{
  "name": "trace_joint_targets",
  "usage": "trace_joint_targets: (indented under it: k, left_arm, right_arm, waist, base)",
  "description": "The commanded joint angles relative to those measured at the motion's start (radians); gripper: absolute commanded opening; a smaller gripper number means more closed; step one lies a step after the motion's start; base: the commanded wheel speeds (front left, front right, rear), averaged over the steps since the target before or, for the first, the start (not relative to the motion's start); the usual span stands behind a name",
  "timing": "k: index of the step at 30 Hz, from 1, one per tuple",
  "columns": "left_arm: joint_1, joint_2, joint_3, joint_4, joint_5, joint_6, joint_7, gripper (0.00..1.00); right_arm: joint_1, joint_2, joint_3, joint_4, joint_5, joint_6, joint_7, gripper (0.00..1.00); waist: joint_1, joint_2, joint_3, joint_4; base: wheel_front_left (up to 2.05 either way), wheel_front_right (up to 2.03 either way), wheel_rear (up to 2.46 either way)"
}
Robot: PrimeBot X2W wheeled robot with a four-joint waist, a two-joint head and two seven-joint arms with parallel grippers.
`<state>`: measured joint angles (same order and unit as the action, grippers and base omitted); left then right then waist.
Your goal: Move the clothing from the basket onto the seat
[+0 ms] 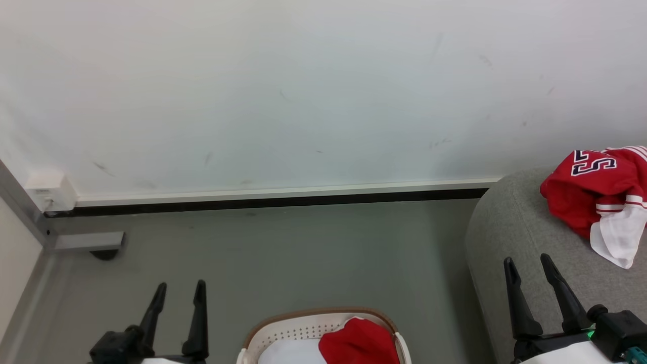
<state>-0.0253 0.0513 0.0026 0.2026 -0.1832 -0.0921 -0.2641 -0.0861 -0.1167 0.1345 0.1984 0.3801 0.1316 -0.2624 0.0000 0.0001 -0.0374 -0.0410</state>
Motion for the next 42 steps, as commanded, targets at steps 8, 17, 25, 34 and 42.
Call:
trace_joint_targets:
  k: [8,17,25,34,42]
  left_arm:
    - [-0.021,0.001,-0.012,0.006,0.014,-0.013,-0.001,1.0]
    - [-0.134,0.001,-0.106,0.103,0.025,-0.022,-0.001,1.0]
    - [-0.312,0.002,-0.206,0.301,0.039,-0.035,-0.001,1.0]
    - [-0.533,0.03,-0.381,0.627,-0.003,-0.039,0.036,1.0]
    - [-0.697,0.083,-0.604,0.814,-0.106,-0.037,0.132,1.0]
  right_arm:
    - [-0.025,-0.001,0.008,0.004,0.015,-0.002,-0.003,1.0]
    - [-0.085,-0.021,-0.011,-0.012,0.02,-0.002,-0.003,1.0]
    - [-0.184,-0.022,-0.056,-0.053,0.029,-0.002,-0.002,1.0]
    - [-0.27,0.025,-0.073,-0.102,0.053,-0.002,-0.002,1.0]
    - [-0.346,0.051,-0.078,-0.153,0.08,-0.002,-0.002,1.0]
  waist:
    - [0.0,-0.0001,0.011,-0.033]
    - [0.0,-0.0001,0.105,-0.115]
    - [0.0,-0.0001,0.289,-0.209]
    - [0.0,-0.0001,0.496,-0.292]
    - [0.0,-0.0001,0.678,-0.348]
  base:
    - [0.0,0.0,0.0]
    - [0.0,0.0,0.0]
    - [0.0,0.0,0.0]
    - [0.0,0.0,0.0]
    - [0.0,0.0,0.0]
